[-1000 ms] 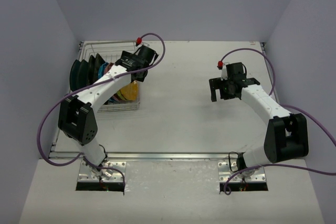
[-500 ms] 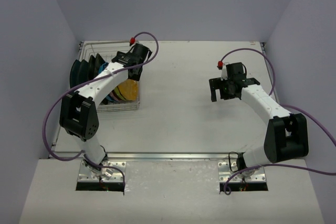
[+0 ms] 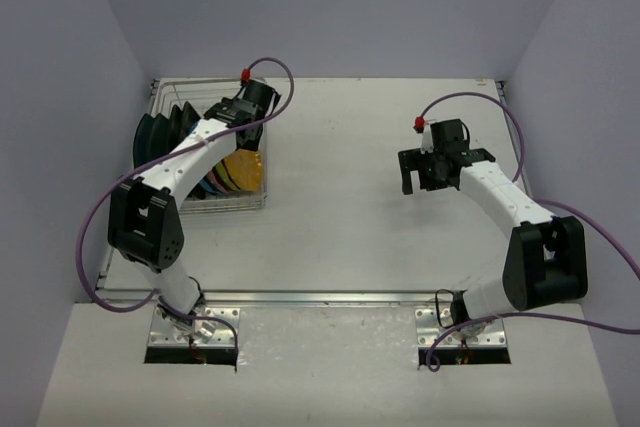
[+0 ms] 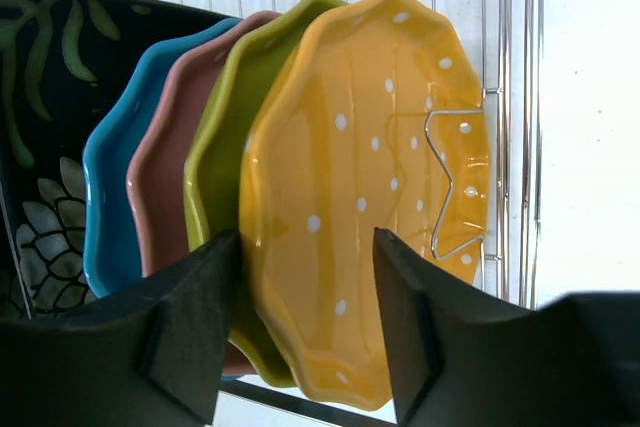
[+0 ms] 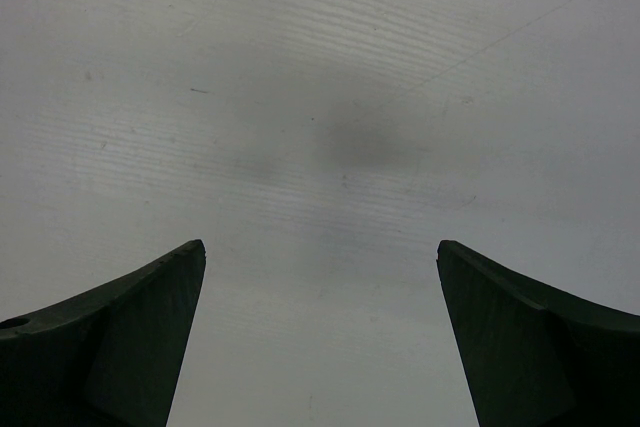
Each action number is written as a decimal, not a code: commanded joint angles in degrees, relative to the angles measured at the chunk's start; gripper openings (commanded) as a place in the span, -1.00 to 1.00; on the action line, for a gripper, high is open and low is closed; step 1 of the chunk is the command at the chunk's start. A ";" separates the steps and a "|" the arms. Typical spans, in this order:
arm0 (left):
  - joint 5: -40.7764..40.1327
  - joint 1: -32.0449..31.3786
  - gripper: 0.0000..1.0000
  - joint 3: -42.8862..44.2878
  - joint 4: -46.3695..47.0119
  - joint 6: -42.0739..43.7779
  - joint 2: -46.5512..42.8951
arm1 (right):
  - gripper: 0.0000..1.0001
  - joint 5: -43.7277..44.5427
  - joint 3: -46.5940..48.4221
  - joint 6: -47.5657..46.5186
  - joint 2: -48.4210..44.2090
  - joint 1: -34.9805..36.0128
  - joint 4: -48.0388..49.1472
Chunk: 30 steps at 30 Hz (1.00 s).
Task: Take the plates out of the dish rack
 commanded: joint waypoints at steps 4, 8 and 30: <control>21.24 0.63 -0.14 -4.32 3.57 -3.12 -0.29 | 0.97 -0.51 2.78 0.20 -0.10 0.21 0.26; 24.16 1.20 -0.14 -5.52 4.01 -3.66 -0.67 | 0.97 -0.62 2.99 0.16 0.18 0.15 0.16; 15.09 3.30 -0.88 -5.64 4.82 -4.34 -2.78 | 0.98 -0.62 3.13 0.37 -0.11 0.18 -0.27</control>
